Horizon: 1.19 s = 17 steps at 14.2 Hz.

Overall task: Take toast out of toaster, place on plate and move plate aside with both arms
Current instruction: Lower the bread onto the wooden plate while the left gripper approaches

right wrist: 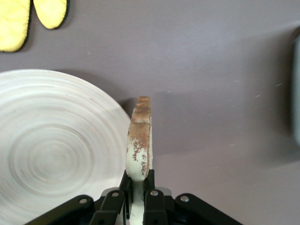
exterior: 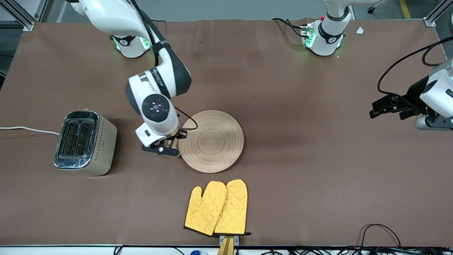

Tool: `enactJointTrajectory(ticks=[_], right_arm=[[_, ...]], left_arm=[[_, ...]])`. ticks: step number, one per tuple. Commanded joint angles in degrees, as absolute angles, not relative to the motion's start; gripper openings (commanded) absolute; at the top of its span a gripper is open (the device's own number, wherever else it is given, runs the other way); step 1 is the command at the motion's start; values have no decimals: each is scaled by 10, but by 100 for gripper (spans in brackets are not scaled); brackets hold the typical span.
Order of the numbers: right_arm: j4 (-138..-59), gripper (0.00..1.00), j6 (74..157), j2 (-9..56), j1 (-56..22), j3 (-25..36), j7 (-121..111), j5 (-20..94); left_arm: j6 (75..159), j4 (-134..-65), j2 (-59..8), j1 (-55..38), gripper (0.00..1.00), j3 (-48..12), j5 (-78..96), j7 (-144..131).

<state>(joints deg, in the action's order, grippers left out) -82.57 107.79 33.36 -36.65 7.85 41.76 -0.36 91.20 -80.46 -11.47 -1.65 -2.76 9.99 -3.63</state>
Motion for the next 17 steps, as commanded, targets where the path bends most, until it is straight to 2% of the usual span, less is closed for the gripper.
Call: enactJointTrajectory(ticks=[1, 5, 7, 8, 9, 10, 11, 14, 16, 17], right_arm=[[-779, 14, 1075, 366, -389, 84, 481, 4], [-751, 15, 1078, 384, -397, 62, 547, 23], [-751, 20, 1084, 386, -399, 61, 554, 23], [-751, 30, 1084, 388, -398, 61, 554, 23], [-751, 48, 1085, 388, -396, 61, 554, 23], [-751, 79, 1084, 388, -396, 61, 555, 23], [-751, 100, 1084, 387, -398, 61, 553, 22], [-744, 100, 1083, 384, -394, 61, 549, 22], [-743, 100, 1083, 383, -389, 61, 549, 22], [-741, 100, 1081, 382, -388, 61, 548, 23]], left_arm=[[918, -798, -155, -13, 100, -29, 152, -36], [932, -798, -213, -9, 100, -28, 294, -18], [932, -798, -250, -1, 100, -28, 359, 23], [932, -798, -270, 3, 100, -28, 391, 59], [932, -798, -287, 4, 100, -29, 413, 75], [935, -798, -301, 4, 100, -28, 426, 93], [939, -798, -315, 4, 100, -29, 431, 121], [963, -799, -362, -5, 96, -32, 486, 199], [984, -799, -389, -17, 79, -41, 511, 216], [1008, -799, -402, -25, 77, -46, 523, 223]])
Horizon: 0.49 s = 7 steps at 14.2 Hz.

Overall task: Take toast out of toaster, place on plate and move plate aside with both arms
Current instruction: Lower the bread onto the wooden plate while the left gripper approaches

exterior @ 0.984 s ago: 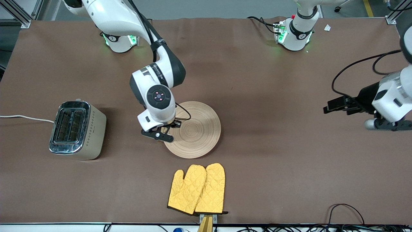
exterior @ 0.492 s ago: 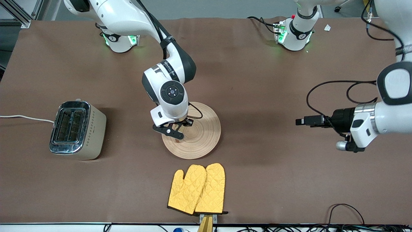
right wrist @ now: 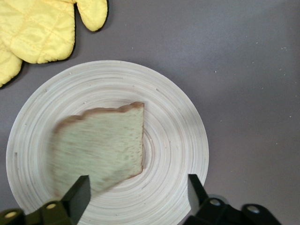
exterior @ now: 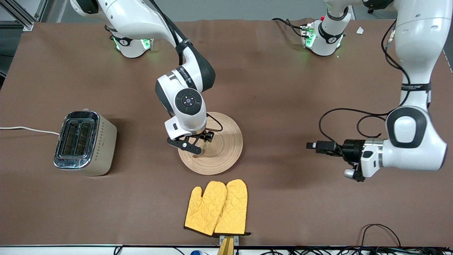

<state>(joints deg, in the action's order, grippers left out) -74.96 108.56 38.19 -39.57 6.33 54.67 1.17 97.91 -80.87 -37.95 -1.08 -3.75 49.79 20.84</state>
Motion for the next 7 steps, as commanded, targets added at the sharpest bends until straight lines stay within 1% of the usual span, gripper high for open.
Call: enactJointTrajectory(ticks=[1, 3, 4, 5, 6, 7], right_arm=[[-741, 100, 1079, 381, -386, 61, 548, 23], [-741, 100, 1077, 376, -370, 60, 537, 24], [-741, 100, 1074, 371, -359, 61, 505, 25], [-742, 100, 1071, 352, -346, 62, 467, 26], [-747, 100, 1065, 333, -327, 62, 428, 26], [-748, 100, 1043, 321, -311, 62, 402, 26]], left_arm=[[1030, -802, -412, -36, 75, -47, 532, 231], [1046, -808, -430, -52, 74, -47, 575, 241], [1060, -823, -430, -66, 74, -47, 601, 241], [1086, -836, -430, -77, 74, -47, 621, 242], [1106, -838, -431, -89, 71, -47, 622, 243], [1127, -837, -437, -102, 70, -47, 627, 250]])
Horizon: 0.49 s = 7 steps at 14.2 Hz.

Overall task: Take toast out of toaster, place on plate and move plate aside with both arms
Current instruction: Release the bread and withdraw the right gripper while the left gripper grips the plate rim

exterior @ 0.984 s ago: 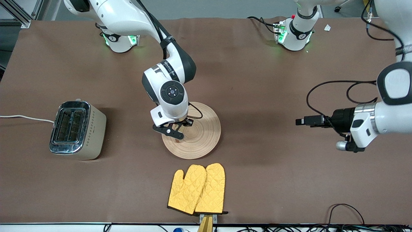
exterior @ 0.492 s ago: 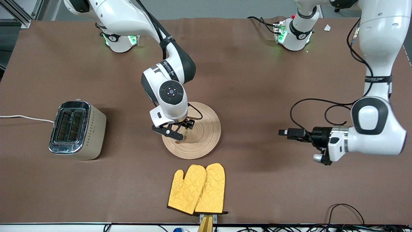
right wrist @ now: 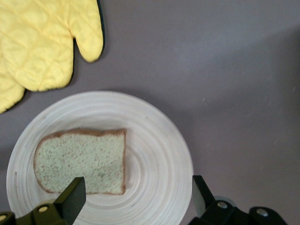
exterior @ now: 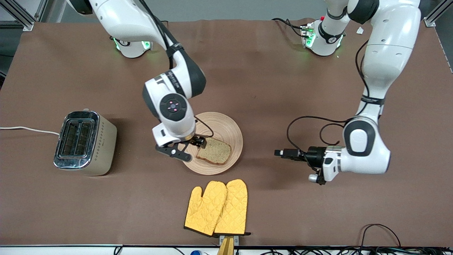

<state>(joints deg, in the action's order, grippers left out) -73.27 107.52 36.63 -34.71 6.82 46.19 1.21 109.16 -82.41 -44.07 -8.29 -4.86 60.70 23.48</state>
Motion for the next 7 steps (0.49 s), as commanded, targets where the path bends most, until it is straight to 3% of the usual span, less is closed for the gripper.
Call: enactJointTrajectory(ticks=[1, 4, 7], right_arm=[[-748, 100, 1023, 305, -297, 62, 373, 26], [-798, 100, 1020, 239, -248, 62, 281, 26], [-895, 100, 1027, 146, -201, 63, 198, 25]], left_arm=[[1147, -835, -446, -107, 68, -48, 627, 257], [1169, -834, -475, -129, 56, -49, 641, 293], [1169, -835, -493, -145, 51, -49, 671, 326]])
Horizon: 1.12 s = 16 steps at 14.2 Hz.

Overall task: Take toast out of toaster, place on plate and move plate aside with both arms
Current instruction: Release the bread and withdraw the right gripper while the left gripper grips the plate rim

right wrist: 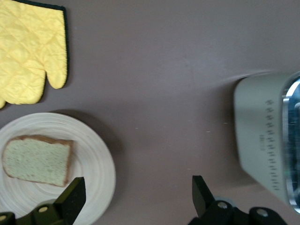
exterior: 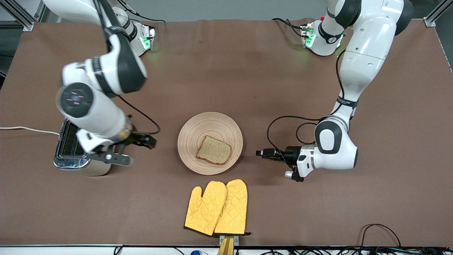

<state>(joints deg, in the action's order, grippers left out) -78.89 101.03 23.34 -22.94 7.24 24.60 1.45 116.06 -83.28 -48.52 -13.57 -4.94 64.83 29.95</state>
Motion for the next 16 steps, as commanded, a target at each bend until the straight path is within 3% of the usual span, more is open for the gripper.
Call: enactJointTrajectory(ticks=[1, 4, 10, 16], right_arm=[[-916, 100, 1026, 122, -187, 63, 176, 25], [-973, 100, 1027, 63, -157, 63, 153, 25], [-1038, 100, 1025, -24, -92, 64, 61, 26], [-1066, 100, 1020, -64, -50, 65, -2, 25]], left_arm=[[1169, -834, -499, -147, 50, -49, 675, 330], [1169, -834, -511, -156, 41, -49, 689, 350], [1169, -831, -533, -187, 40, -50, 722, 353], [1181, -831, -552, -199, 37, -50, 720, 354]])
